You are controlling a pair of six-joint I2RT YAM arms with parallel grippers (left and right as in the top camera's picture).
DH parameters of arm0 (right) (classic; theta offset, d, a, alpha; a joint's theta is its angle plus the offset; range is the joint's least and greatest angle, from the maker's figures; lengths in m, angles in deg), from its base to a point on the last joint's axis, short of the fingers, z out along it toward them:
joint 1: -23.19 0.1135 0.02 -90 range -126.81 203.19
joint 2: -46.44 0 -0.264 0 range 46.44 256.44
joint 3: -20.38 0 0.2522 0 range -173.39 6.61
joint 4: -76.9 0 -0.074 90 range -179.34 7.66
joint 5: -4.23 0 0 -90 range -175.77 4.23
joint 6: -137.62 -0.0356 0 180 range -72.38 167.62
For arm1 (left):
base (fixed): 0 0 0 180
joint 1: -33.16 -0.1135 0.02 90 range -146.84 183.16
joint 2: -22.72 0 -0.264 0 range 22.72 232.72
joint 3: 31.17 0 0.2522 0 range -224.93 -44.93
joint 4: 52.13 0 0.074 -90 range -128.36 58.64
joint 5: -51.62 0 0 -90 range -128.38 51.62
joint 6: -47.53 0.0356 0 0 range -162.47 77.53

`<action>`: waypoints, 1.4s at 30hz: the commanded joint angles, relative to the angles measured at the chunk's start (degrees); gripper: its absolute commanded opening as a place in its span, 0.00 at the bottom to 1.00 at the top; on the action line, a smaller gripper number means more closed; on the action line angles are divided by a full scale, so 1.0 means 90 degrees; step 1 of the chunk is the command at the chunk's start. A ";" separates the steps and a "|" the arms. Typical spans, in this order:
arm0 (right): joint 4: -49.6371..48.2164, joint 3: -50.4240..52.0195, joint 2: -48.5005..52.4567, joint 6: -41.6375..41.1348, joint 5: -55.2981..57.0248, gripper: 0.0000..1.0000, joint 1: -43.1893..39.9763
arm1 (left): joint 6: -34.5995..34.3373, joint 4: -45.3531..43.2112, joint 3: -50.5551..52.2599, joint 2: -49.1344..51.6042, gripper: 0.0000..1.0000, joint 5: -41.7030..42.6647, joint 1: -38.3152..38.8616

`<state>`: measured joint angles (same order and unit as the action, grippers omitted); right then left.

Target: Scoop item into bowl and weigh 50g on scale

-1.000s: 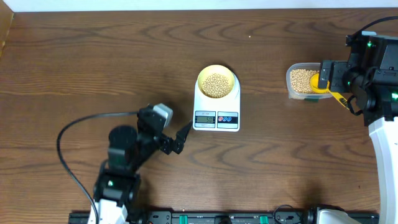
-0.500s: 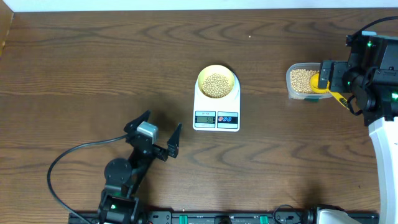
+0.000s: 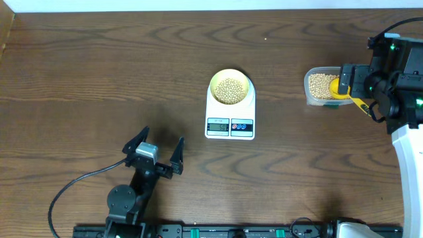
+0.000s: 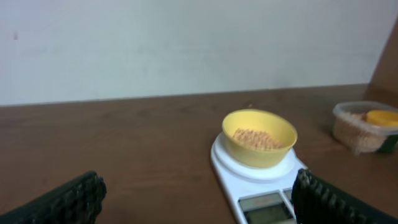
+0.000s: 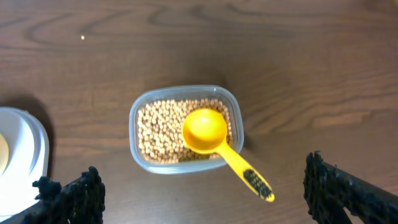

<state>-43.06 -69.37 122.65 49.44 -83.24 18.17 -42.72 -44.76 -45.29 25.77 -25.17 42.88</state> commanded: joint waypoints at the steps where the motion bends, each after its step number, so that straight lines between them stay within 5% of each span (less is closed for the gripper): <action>1: 0.0005 -0.0007 -0.0085 -0.0104 0.0034 0.99 0.0022 | -0.0165 0.0168 0.0015 -0.0306 0.98 -0.0024 -0.0187; 13: 0.0005 -0.0007 -0.0085 -0.0104 0.0034 0.99 0.0022 | -0.0243 0.1071 0.0015 -0.0333 0.97 -0.0151 -0.0216; 42: 0.0005 -0.0007 -0.0085 -0.0104 0.0034 0.99 0.0022 | -0.0124 0.1112 0.0015 -0.0333 0.98 -0.0809 -0.0714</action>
<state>-43.06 -69.37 122.65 49.42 -83.22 18.17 -44.16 -36.71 -46.14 23.30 -32.40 36.69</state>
